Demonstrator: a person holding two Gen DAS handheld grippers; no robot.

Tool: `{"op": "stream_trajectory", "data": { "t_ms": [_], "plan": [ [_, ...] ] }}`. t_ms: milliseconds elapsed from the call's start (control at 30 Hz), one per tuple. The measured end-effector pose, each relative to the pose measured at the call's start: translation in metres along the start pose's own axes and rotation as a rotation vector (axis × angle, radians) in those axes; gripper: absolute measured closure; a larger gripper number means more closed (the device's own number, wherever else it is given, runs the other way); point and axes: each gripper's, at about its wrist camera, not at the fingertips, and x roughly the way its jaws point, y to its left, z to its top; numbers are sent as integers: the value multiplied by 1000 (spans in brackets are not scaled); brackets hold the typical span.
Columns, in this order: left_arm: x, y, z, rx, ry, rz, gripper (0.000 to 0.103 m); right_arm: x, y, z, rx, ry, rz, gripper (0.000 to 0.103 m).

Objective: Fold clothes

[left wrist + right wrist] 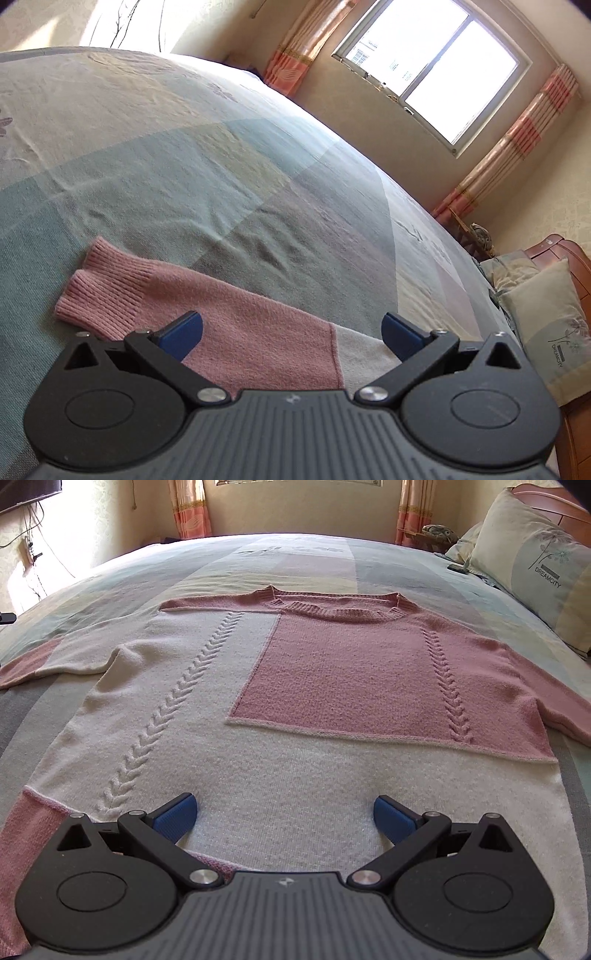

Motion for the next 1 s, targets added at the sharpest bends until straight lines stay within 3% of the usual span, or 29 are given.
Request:
{"op": "stream_trajectory", "data": {
  "t_ms": [133,300,333,367,500,567,1000],
  "plan": [
    [25,8,10,17,-3,43,1,-2,-1,-4,-1,-25,4,0],
    [39,17,11,41,-48,380,1,-2,-2,-5,-1,-28,9,0],
    [35,17,13,43,-61,396,1,-2,-1,-4,-1,-28,7,0],
    [31,17,14,45,-73,400,1,-2,0,-5,-2,-31,5,0],
    [18,1,12,86,-64,151,1,-3,0,-7,0,-39,5,0],
    [28,-5,8,104,-25,88,1,-4,0,-7,2,-34,3,0],
    [-2,-38,8,133,-105,201,1,-8,-1,-6,13,-7,8,0]
  ]
}}
